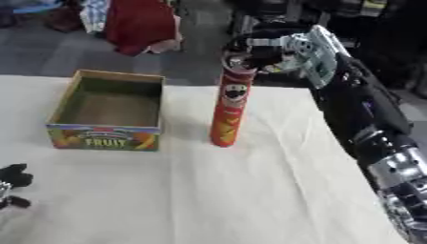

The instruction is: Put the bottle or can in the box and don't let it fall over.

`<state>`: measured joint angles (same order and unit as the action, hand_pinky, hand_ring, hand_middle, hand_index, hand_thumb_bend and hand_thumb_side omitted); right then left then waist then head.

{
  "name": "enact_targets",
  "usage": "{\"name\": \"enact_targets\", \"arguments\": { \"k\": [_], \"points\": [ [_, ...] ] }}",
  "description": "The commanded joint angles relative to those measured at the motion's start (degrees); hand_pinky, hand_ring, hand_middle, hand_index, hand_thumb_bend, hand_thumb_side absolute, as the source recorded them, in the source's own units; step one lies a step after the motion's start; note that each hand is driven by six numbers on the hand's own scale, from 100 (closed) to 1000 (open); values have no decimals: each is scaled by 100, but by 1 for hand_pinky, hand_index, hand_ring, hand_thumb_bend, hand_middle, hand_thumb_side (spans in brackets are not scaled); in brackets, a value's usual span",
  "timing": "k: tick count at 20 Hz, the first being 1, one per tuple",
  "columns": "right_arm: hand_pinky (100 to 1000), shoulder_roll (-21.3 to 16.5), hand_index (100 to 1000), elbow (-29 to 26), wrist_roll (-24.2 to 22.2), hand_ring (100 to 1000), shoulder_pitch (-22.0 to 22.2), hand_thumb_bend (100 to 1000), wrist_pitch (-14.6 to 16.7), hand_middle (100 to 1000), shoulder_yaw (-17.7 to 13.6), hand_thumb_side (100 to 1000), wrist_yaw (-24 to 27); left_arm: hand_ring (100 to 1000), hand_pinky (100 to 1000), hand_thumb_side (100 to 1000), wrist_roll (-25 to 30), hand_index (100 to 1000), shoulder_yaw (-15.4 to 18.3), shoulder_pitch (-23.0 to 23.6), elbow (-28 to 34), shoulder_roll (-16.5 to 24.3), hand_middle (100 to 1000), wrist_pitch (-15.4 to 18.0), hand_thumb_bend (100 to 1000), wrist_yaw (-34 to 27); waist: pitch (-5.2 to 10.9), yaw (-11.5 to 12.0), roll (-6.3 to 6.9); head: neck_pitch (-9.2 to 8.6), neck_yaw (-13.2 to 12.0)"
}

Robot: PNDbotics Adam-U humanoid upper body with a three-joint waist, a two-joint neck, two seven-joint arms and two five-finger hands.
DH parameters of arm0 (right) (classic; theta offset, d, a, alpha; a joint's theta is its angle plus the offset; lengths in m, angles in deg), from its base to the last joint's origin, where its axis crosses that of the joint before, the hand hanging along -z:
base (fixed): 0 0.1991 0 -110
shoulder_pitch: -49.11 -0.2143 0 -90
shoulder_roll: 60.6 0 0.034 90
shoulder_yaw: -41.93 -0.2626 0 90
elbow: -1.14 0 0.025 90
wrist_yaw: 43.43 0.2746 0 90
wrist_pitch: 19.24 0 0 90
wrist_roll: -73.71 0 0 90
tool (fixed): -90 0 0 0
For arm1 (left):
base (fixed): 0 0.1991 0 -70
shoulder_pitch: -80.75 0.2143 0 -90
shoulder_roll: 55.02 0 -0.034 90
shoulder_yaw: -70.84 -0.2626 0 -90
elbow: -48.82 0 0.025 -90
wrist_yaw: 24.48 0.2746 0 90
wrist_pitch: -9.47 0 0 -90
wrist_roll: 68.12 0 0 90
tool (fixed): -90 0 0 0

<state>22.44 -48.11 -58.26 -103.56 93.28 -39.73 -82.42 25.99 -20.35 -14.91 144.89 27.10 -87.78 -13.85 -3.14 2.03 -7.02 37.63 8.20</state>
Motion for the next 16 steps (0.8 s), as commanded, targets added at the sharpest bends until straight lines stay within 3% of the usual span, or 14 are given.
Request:
{"name": "enact_targets", "arguments": {
  "k": [1,5,9,12,16],
  "points": [
    [866,-151,1000,-170,-132,961,-103,166,38,1000,20,949,-138,768,545,857,16,825,-3,-83,85,66,658,7,572,7,56,-9,41,-83,35],
    [873,-143,1000,-182,-239,966,-69,157,73,1000,35,874,-366,768,546,857,16,825,-4,-89,87,64,659,7,572,6,51,-1,42,-93,44],
    [863,-134,1000,-158,-271,953,-48,140,55,1000,23,734,-528,768,546,857,14,825,-2,-97,89,61,659,6,572,6,45,7,46,-101,55],
    [819,-123,1000,-142,-289,915,-39,130,33,1000,20,603,-580,768,546,858,15,825,-3,-102,90,59,659,6,571,6,42,13,47,-110,63],
    [734,-114,1000,-117,-325,854,-31,112,-1,1000,13,492,-608,768,546,858,17,825,-5,-108,90,56,660,6,571,4,43,21,46,-116,72]
  ]
}}
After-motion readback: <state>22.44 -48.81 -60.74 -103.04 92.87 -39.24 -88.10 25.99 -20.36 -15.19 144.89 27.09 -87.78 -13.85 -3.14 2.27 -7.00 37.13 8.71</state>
